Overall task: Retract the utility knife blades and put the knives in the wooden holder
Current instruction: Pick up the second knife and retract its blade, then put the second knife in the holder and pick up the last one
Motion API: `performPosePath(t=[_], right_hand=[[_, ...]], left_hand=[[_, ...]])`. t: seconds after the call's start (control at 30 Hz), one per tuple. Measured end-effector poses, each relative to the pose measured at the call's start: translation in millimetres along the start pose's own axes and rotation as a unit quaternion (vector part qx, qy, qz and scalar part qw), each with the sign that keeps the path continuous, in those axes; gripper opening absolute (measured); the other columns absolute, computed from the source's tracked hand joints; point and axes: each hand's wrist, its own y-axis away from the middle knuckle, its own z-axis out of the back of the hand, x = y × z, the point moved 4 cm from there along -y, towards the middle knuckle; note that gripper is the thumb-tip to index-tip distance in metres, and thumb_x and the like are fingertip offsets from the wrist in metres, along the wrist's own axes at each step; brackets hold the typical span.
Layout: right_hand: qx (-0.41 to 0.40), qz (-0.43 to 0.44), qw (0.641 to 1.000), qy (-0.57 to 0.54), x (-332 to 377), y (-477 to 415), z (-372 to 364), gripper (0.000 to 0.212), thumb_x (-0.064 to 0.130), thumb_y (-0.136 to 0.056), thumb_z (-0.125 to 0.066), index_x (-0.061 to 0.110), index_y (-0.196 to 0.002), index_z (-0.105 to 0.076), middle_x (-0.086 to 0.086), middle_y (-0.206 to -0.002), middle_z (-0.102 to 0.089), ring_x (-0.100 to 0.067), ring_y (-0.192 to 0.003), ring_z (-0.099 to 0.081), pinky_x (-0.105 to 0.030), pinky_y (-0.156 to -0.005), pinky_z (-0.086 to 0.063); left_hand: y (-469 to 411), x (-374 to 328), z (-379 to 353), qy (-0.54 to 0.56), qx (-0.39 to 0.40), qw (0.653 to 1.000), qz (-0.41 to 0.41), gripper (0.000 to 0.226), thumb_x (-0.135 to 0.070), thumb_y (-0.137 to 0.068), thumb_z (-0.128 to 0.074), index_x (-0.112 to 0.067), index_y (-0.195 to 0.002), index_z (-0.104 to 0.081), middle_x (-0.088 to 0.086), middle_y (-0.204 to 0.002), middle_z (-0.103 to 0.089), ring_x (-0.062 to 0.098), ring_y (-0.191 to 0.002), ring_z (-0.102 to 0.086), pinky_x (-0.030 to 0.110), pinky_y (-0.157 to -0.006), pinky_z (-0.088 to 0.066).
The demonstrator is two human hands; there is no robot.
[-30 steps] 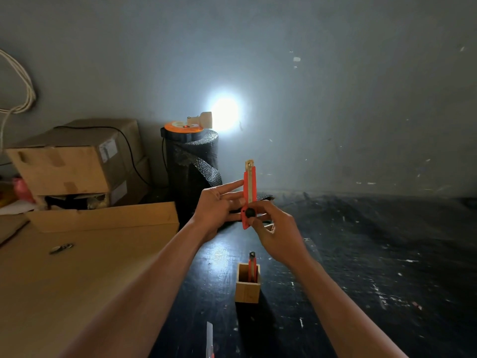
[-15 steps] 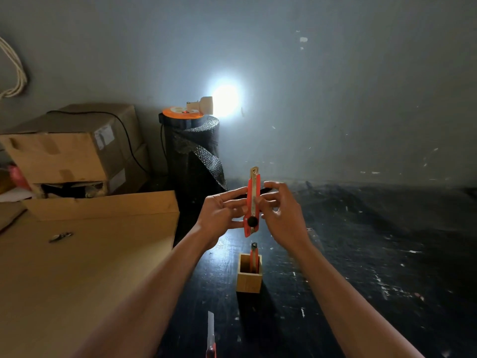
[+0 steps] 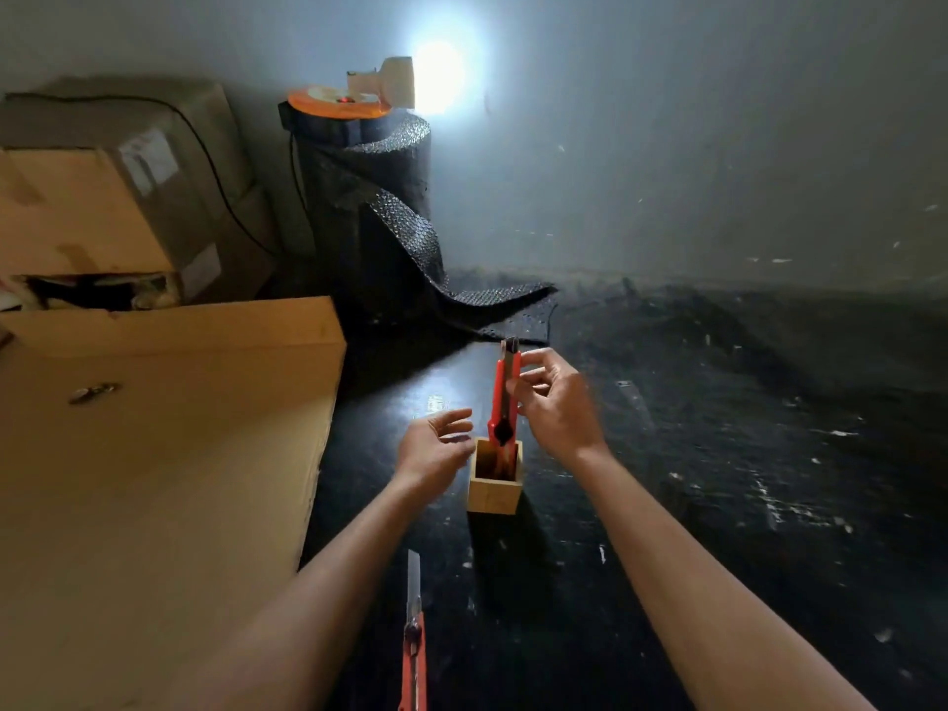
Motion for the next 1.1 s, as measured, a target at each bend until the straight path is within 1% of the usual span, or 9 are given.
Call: performPosePath(t=[0.1, 0.3, 0.33, 0.43, 0.5, 0.67, 0.87, 1.0, 1.1], right_hand=[[0.008, -0.032, 0.999, 0.036, -26.2, -5.1, -12.0, 0.014, 0.023, -0.093, -0.068, 0.017, -0.105, -0.064, 0.004, -0.085, -0.068, -0.003, -0.064, -0.066, -0.014, -0.05, -0.05], [0.028, -0.073, 0.993, 0.092, -74.0, -6.0, -39.5, 0.008, 0.018, -0.094, -0.066, 0.015, -0.101, -0.062, 0.003, -0.085, -0.065, -0.006, -0.066, -0.063, -0.009, -0.044, -0.042], [0.039, -0.077, 0.991, 0.102, -80.6, -5.4, -44.6, 0.008, 0.019, -0.094, -0.066, 0.016, -0.101, -0.063, 0.001, -0.087, -0.066, -0.008, -0.069, -0.064, -0.01, -0.046, -0.043], [0.057, -0.093, 0.984, 0.142, -98.5, -3.4, -57.0, 0.007, 0.016, -0.093, -0.063, 0.019, -0.099, -0.063, -0.002, -0.093, -0.07, -0.02, -0.083, -0.067, -0.033, -0.063, -0.056], [0.062, -0.102, 0.98, 0.162, -107.6, -1.5, -63.2, 0.009, 0.014, -0.092, -0.061, 0.021, -0.096, -0.063, -0.003, -0.094, -0.072, -0.022, -0.084, -0.067, -0.04, -0.07, -0.058], [0.065, -0.124, 0.973, 0.182, -121.9, 1.4, -73.6, 0.011, 0.012, -0.092, -0.058, 0.022, -0.094, -0.063, -0.005, -0.093, -0.073, -0.024, -0.083, -0.067, -0.04, -0.072, -0.058], [0.056, -0.147, 0.975, 0.158, -128.2, 5.0, -77.0, 0.014, 0.013, -0.094, -0.054, 0.019, -0.1, -0.066, -0.007, -0.098, -0.074, -0.024, -0.088, -0.068, -0.038, -0.076, -0.057], [0.045, -0.138, 0.978, 0.147, -120.8, 6.4, -71.1, 0.018, 0.014, -0.094, -0.057, 0.015, -0.108, -0.069, -0.009, -0.101, -0.075, -0.026, -0.093, -0.069, -0.038, -0.081, -0.057], [0.037, -0.113, 0.979, 0.167, -110.8, 9.5, -62.5, 0.023, 0.01, -0.094, -0.056, 0.011, -0.115, -0.067, -0.013, -0.106, -0.074, -0.028, -0.097, -0.069, -0.038, -0.084, -0.057]], left_hand=[[-5.4, 25.4, -12.6, -0.099, 0.01, 0.995, 0.012, 0.069, -0.004, -0.081, -0.084, -0.012, -0.144, -0.057, 0.012, -0.137, -0.066, 0.027, -0.123, -0.066, 0.042, -0.097, -0.06], [-21.1, 57.9, -31.2, -0.181, 0.011, 0.983, 0.041, 0.084, -0.013, -0.074, -0.091, -0.017, -0.148, -0.051, 0.009, -0.142, -0.062, 0.025, -0.127, -0.061, 0.039, -0.103, -0.052], [-23.9, 62.9, -32.4, -0.18, 0.008, 0.982, 0.05, 0.085, -0.013, -0.074, -0.091, -0.017, -0.149, -0.05, 0.009, -0.143, -0.061, 0.025, -0.127, -0.061, 0.039, -0.103, -0.052], [-30.0, 73.1, -35.4, -0.172, 0.001, 0.983, 0.062, 0.082, -0.013, -0.076, -0.089, -0.016, -0.149, -0.051, 0.007, -0.143, -0.062, 0.025, -0.127, -0.063, 0.043, -0.106, -0.054], [-31.9, 77.5, -36.1, -0.165, -0.005, 0.984, 0.058, 0.074, -0.012, -0.079, -0.087, -0.017, -0.146, -0.055, 0.006, -0.139, -0.066, 0.023, -0.123, -0.065, 0.043, -0.104, -0.056], [-35.1, 87.0, -35.7, -0.14, -0.015, 0.989, 0.046, 0.061, -0.011, -0.081, -0.085, -0.019, -0.138, -0.063, 0.003, -0.13, -0.072, 0.019, -0.118, -0.068, 0.037, -0.101, -0.057], [-36.1, 91.1, -35.5, -0.119, -0.019, 0.992, 0.043, 0.059, -0.009, -0.081, -0.085, -0.015, -0.136, -0.065, 0.005, -0.128, -0.073, 0.019, -0.117, -0.069, 0.03, -0.096, -0.056], [-34.8, 89.1, -35.3, -0.12, -0.022, 0.992, 0.04, 0.056, -0.007, -0.082, -0.084, -0.013, -0.135, -0.065, 0.006, -0.129, -0.073, 0.014, -0.112, -0.068, 0.023, -0.091, -0.053], [-30.9, 84.2, -34.5, -0.126, -0.023, 0.991, 0.036, 0.053, -0.009, -0.086, -0.082, -0.012, -0.136, -0.065, 0.005, -0.13, -0.072, 0.014, -0.112, -0.067, 0.023, -0.089, -0.05]])
